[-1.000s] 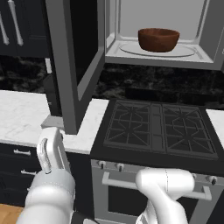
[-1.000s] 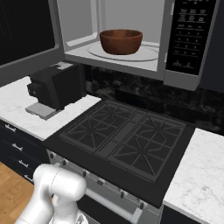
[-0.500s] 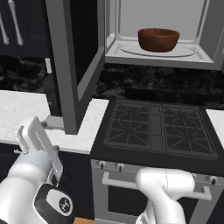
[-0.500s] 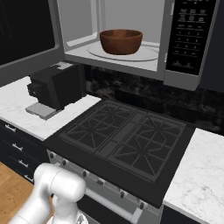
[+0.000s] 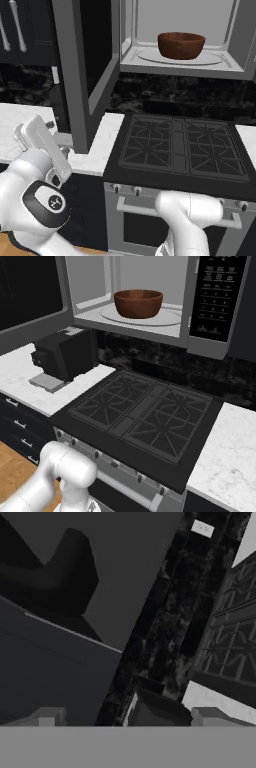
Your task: Pick the lemon wedge from the sink and place it in the bowl. Then pick the bowl and place it in the microwave. Then close the microwave door and press the start button.
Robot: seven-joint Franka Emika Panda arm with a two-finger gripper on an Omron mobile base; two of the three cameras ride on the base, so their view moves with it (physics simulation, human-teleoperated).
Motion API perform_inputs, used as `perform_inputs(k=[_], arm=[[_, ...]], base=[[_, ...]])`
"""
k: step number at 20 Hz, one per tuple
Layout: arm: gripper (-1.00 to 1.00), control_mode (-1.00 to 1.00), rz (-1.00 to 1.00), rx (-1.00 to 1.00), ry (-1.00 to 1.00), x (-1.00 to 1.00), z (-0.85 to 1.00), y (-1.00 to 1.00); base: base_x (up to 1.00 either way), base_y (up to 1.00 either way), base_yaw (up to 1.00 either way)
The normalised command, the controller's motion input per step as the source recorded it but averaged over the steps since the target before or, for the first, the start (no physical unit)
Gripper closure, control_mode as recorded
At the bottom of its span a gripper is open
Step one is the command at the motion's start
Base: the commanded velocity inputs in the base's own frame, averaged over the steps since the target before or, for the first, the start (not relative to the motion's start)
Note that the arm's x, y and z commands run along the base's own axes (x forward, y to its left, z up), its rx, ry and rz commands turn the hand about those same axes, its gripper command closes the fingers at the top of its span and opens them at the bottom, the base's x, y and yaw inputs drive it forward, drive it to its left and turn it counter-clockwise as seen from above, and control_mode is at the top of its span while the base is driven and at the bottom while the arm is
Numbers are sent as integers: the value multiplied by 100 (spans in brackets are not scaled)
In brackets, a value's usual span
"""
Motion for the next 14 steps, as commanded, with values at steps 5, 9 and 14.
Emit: perform_inputs(k=[5,9,14], arm=[[-100,-100,-13,0,-1,34,0,0],[-100,-100,-13,0,-9,0,3,-12],[-100,-100,-14,4,-13,0,7,-37]], base=[[0,0,0],[0,0,0],[0,0,0]])
